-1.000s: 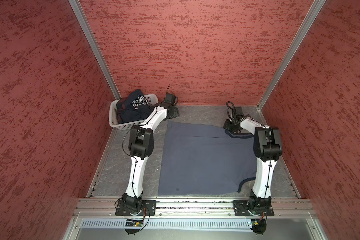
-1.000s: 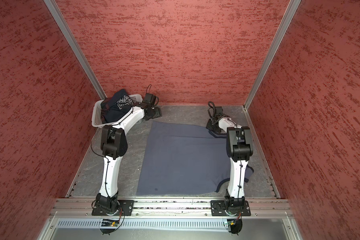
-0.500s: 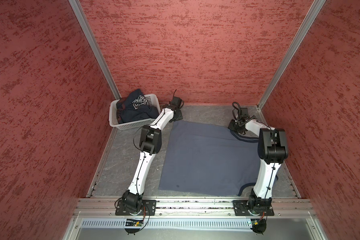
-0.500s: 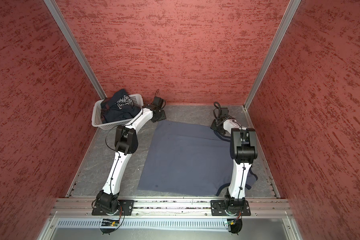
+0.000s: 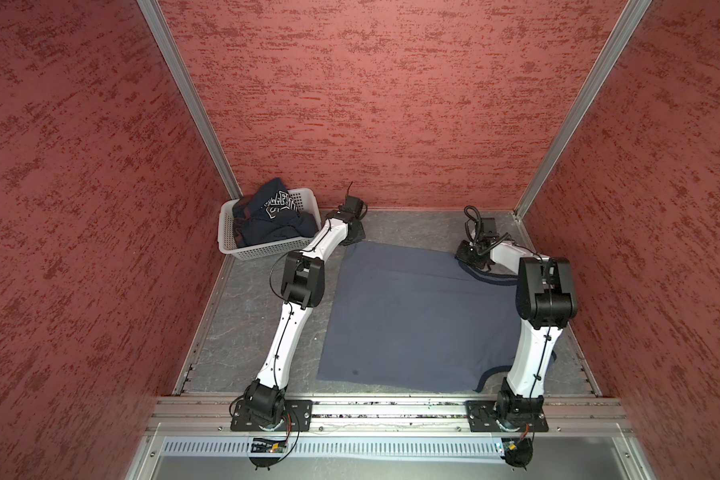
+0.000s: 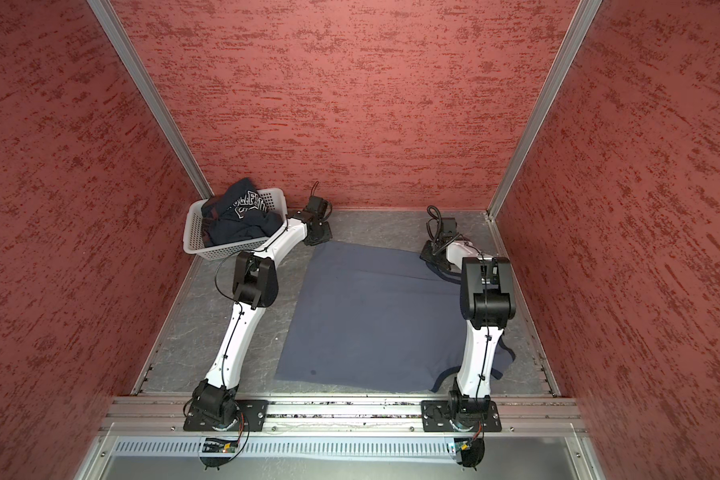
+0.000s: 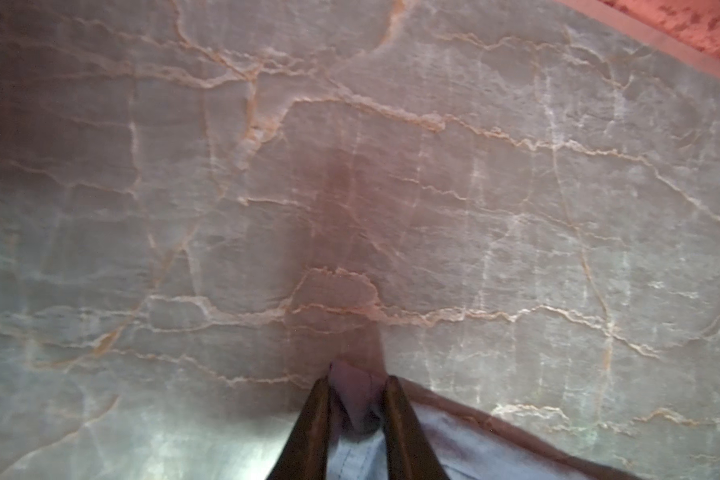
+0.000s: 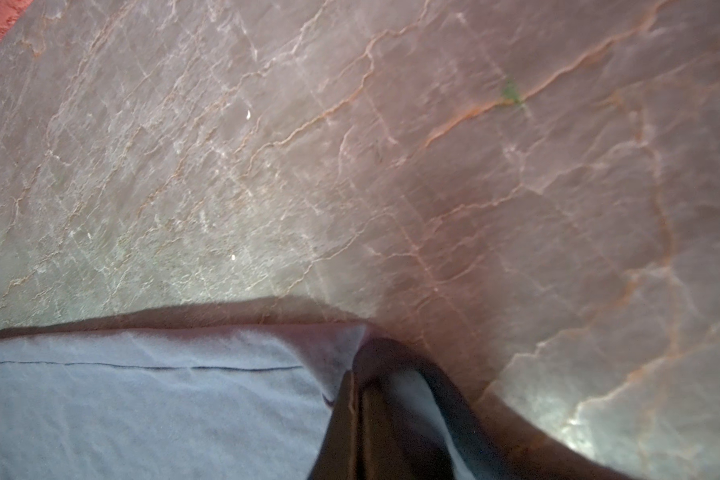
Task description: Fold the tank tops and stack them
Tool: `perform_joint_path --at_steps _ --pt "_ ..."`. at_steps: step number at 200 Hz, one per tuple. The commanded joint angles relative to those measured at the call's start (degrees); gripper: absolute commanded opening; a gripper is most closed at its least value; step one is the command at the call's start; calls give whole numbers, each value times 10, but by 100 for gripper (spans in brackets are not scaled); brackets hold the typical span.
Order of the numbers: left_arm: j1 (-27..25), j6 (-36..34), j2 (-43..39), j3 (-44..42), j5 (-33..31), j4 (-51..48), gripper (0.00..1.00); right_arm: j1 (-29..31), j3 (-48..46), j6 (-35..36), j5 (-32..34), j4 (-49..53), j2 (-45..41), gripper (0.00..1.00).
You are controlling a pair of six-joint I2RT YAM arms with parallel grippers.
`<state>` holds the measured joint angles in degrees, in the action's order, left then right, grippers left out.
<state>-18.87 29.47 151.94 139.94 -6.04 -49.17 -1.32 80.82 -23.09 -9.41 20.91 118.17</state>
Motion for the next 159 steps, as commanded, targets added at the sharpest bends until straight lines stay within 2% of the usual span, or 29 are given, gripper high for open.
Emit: perform_joint_path --at_steps 1,25,76,115,159 --pt "5 -2 10 7 2 4 9 1 0 3 -10 -15 -29 0" --pt "2 -9 -36 -33 -20 25 0 4 1 9 -13 -16 -37 0" --pt "2 -31 -216 -283 -33 185 0 15 -22 11 -22 -34 -73 0" --pt "1 -43 -309 -411 -37 247 0 19 -72 4 -30 -55 -117 0" --pt "1 -40 -398 -555 -34 320 0 36 -172 -12 -57 -82 -201 0"
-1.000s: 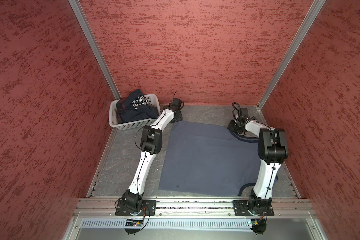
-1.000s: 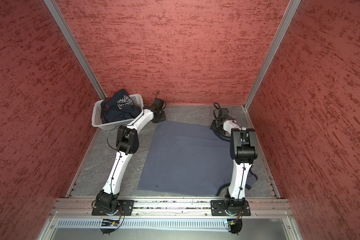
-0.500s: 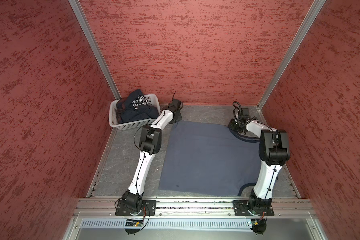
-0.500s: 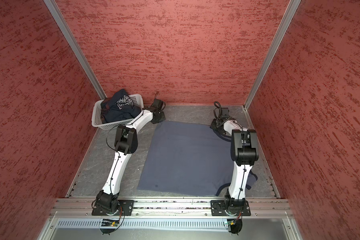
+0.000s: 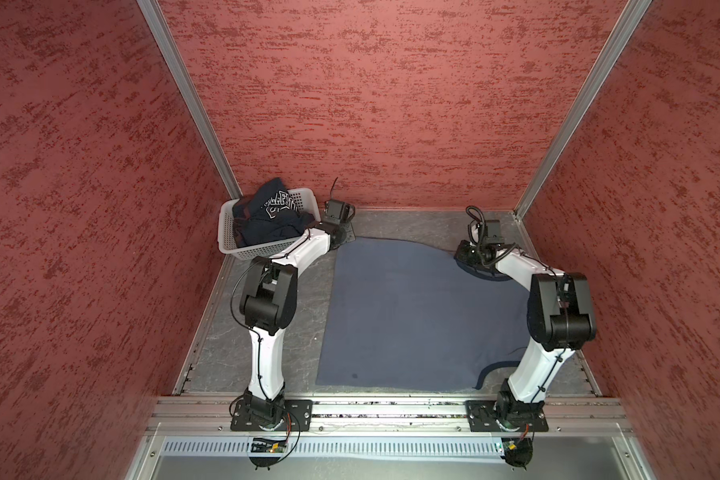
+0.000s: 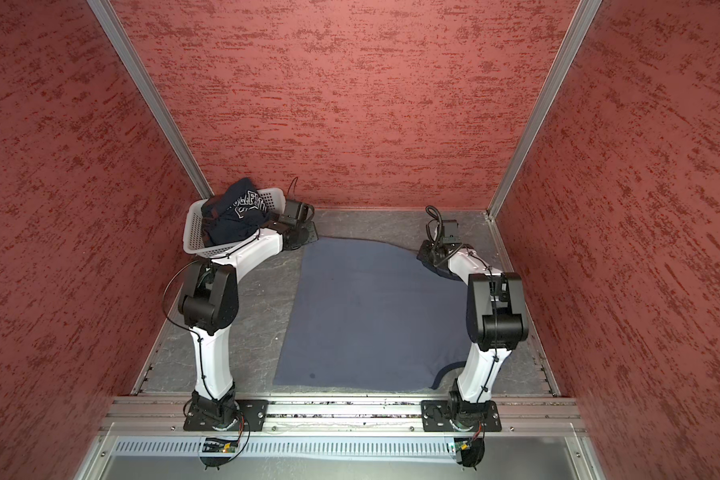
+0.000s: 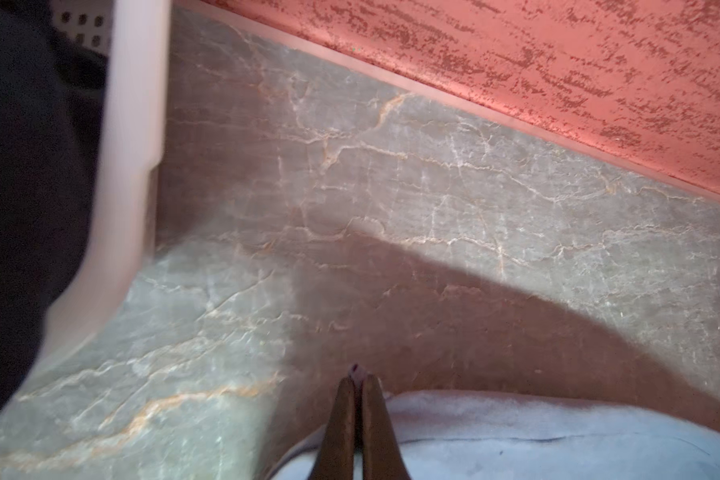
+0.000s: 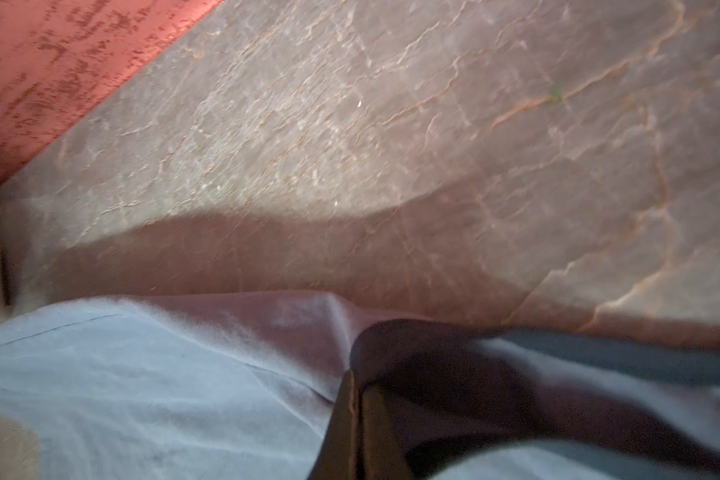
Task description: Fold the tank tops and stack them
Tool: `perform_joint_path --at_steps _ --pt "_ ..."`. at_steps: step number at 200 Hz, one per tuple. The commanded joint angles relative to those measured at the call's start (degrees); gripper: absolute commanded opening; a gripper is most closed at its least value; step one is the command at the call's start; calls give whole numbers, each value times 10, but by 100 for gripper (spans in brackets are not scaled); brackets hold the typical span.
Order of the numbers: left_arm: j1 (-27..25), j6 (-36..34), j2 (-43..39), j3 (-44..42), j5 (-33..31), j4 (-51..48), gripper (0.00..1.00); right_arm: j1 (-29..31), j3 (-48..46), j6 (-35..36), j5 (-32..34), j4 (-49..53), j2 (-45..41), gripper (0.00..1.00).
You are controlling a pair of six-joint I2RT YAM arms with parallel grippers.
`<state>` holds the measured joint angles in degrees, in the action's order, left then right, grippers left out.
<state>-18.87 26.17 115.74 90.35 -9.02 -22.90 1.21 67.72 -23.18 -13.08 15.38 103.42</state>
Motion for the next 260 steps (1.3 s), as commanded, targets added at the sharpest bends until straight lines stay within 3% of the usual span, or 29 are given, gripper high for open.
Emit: perform_joint_path --at_steps 1,148,170,182,216,241,260 --pt "1 -7 -38 -61 -3 59 0 10 -41 -11 -21 -27 -53 0" --pt "-25 55 -252 -396 11 167 0 30 -308 -45 -1 -20 -298 1" --pt "-37 68 -279 -441 12 177 10 31 -338 -62 -4 -22 -321 6" --pt "-42 72 -289 -457 15 176 21 31 -346 -72 -1 -14 -332 19" --pt "-36 85 -311 -460 3 128 37 30 -334 -80 55 43 -386 43" --pt "-39 93 -320 -426 -20 72 46 28 -313 -77 109 60 -417 47" --pt "-43 95 -301 -392 -18 42 55 25 -289 -76 133 62 -395 48"
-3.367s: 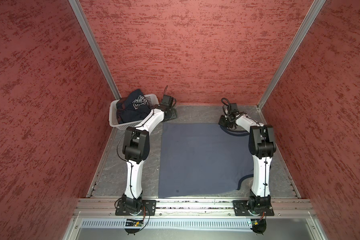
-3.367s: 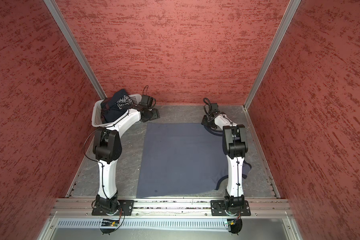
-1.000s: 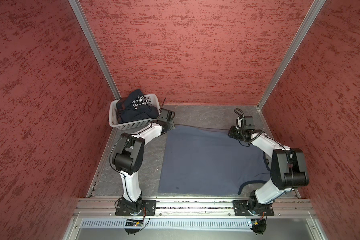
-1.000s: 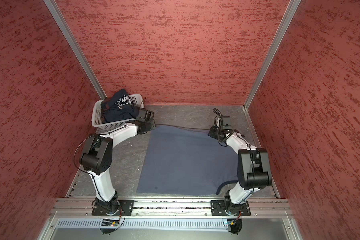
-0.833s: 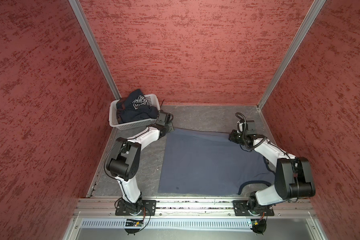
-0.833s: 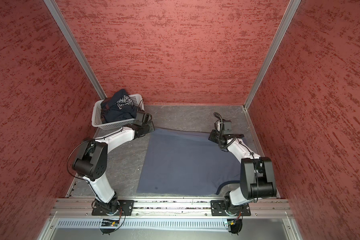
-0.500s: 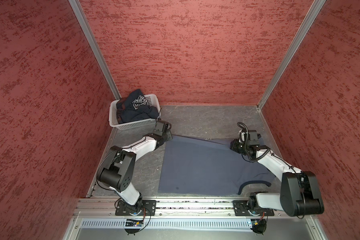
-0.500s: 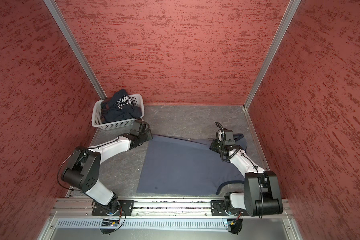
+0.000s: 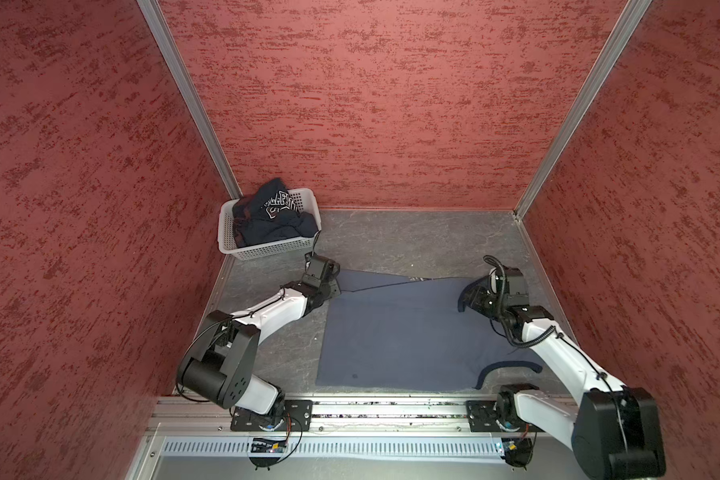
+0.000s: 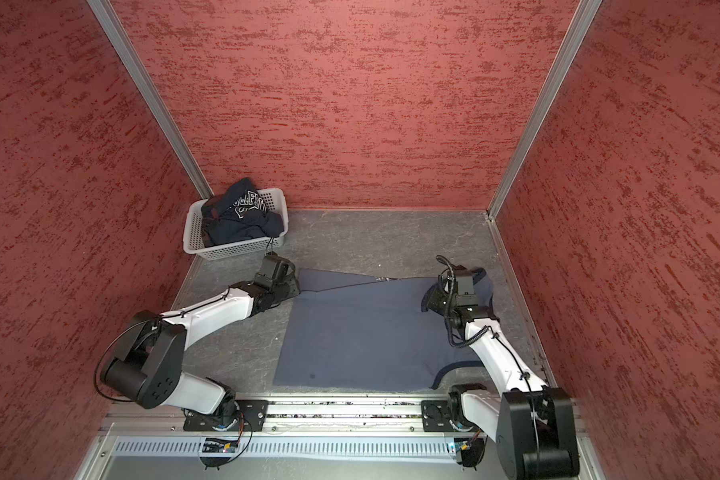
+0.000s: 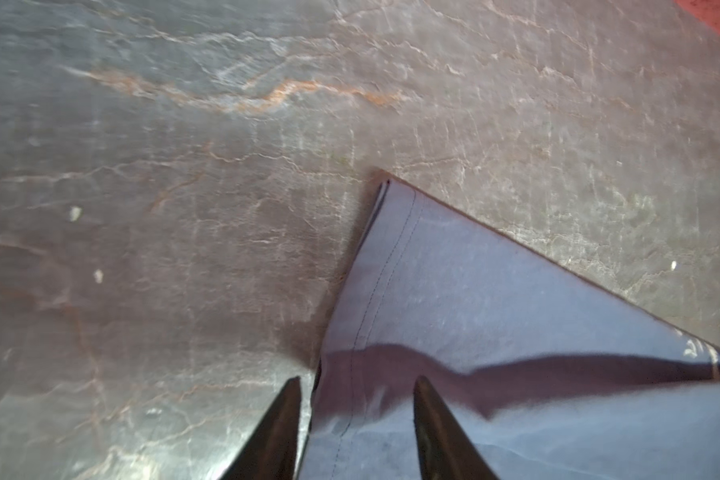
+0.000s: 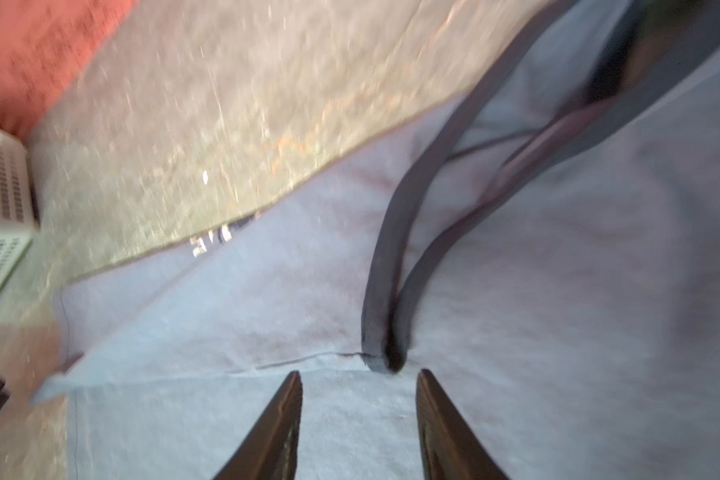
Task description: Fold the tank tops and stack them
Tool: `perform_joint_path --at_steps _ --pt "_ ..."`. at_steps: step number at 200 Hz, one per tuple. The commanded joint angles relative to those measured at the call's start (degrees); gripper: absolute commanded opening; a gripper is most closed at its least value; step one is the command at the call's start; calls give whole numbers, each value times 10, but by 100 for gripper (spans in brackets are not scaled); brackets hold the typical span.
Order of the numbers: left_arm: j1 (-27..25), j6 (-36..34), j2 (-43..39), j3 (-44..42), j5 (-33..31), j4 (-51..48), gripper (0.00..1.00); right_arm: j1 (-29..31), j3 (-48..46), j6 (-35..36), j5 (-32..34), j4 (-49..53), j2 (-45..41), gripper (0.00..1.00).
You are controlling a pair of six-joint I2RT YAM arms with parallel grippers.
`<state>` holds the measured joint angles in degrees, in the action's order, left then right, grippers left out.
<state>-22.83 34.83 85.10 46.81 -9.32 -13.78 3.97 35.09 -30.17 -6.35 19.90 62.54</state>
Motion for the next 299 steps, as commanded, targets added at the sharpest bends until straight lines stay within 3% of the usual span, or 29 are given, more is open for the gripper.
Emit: perform_joint_path --at_steps 1,51,104,184,211,232,260,299 --pt "-4 8 8 46 -15 -51 56 -3 38 -7 66 16 14 48" --pt "-11 6 123 128 26 -95 59 -50 84 -23 40 -18 129 49" --pt "-11 6 198 152 35 -103 56 -102 114 -36 10 -51 248 49" --pt "38 55 142 15 -3 -67 52 -80 202 -28 -101 -140 400 47" --pt "53 63 109 -31 3 -42 51 -64 257 -21 -83 -105 425 48" --pt "50 56 106 -28 6 -48 51 -66 279 -13 -29 -76 401 50" --pt "48 52 95 -29 4 -47 51 -89 314 -14 11 -44 387 51" --pt "48 51 85 -26 6 -49 51 -116 398 -31 36 9 441 50"
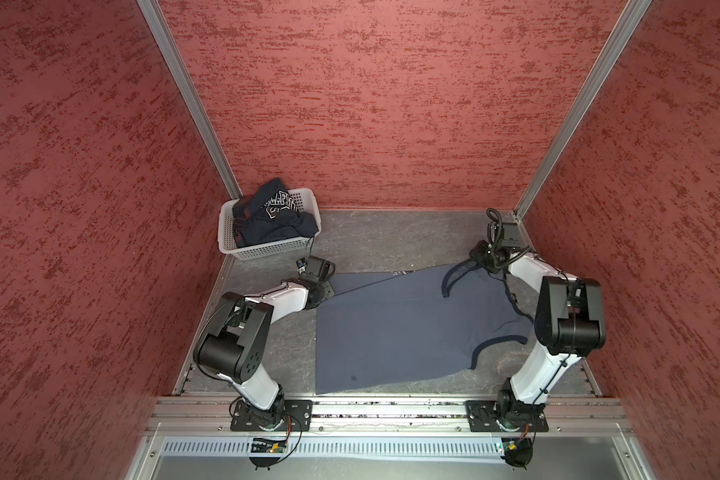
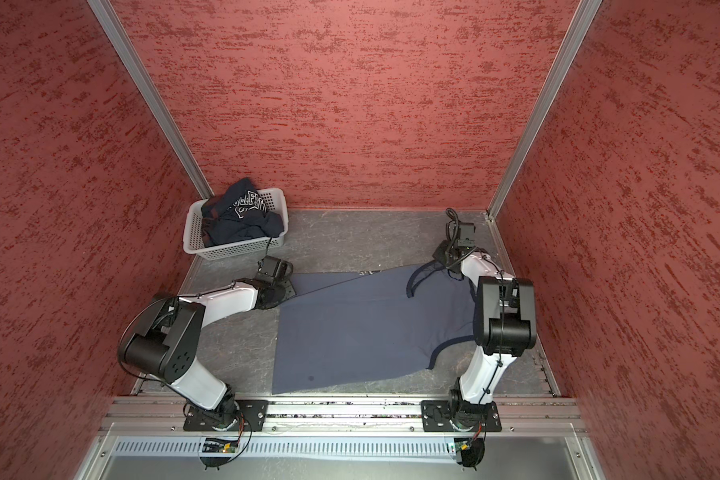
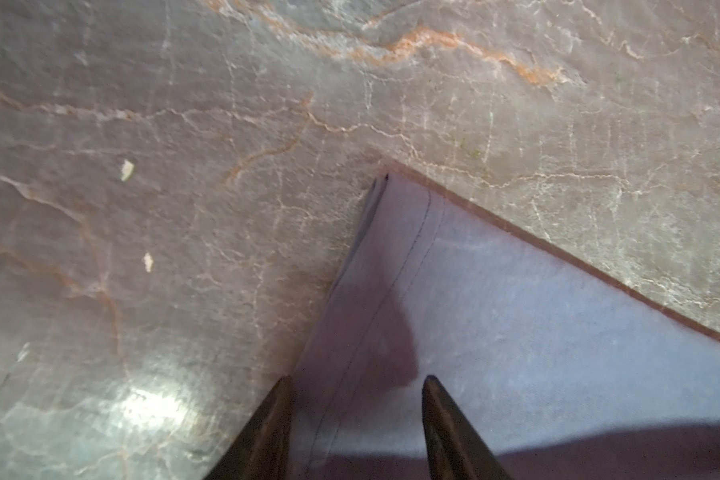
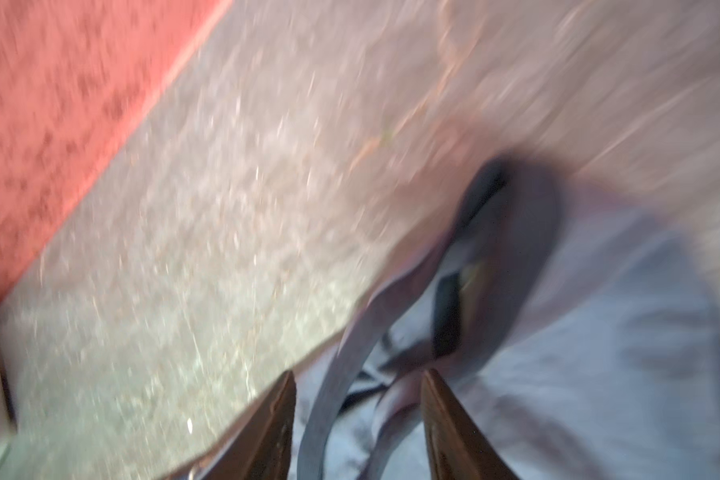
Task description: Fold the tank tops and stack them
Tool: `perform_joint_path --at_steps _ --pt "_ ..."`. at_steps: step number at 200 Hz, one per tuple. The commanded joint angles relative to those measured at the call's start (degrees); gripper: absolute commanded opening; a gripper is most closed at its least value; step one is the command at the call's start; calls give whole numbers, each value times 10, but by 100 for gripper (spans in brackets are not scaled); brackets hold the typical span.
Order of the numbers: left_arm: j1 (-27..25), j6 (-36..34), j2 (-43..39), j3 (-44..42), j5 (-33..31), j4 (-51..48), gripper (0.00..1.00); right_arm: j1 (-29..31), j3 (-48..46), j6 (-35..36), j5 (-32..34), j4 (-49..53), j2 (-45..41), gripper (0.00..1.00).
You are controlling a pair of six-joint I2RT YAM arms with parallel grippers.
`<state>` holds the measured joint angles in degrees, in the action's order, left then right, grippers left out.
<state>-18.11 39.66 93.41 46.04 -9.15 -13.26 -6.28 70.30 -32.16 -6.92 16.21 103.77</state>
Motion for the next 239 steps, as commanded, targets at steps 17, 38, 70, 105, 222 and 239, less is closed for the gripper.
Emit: perform_joint_path --at_steps 17,38,70,105,222,239 --pt "2 3 2 -19 5 -54 51 -19 73 -20 55 66 52 50" --pt "2 3 1 -23 5 -51 51 -22 100 -25 69 88 80 51" --pt "3 2 5 -24 7 -50 51 -24 131 -28 84 99 119 62" --pt "3 3 9 -24 7 -47 51 -34 171 -28 96 117 168 61" --pt "3 7 11 -24 4 -51 51 -56 203 -9 70 87 160 13" --pt "3 9 8 -25 6 -52 51 -58 176 -4 68 61 116 10"
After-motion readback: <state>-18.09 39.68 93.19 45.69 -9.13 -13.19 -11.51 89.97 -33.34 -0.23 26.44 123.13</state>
